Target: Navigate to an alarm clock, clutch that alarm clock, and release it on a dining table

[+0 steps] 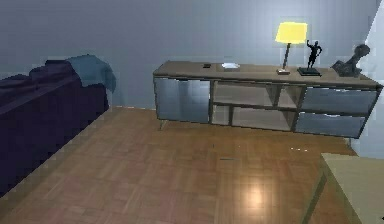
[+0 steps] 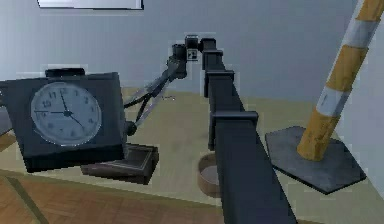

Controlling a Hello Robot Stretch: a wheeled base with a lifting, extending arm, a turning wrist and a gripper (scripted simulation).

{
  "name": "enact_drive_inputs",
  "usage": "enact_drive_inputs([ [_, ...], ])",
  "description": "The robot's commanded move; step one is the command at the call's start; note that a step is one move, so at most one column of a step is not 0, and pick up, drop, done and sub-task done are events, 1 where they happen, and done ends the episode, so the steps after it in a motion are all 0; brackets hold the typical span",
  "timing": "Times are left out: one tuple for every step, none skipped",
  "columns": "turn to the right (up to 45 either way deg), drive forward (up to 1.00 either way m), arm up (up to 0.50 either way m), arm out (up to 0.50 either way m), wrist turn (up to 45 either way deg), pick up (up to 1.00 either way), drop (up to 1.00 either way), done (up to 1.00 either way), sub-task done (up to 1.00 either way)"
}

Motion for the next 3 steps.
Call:
enact_drive_inputs([
  [0.0, 0.00, 0.00, 0.00, 45.0, 0.00, 0.00, 0.00, 0.00],
  [0.0, 0.00, 0.00, 0.00, 45.0, 0.00, 0.00, 0.00, 0.00],
  [0.0, 0.00, 0.00, 0.00, 36.0, 0.00, 0.00, 0.00, 0.00],
])
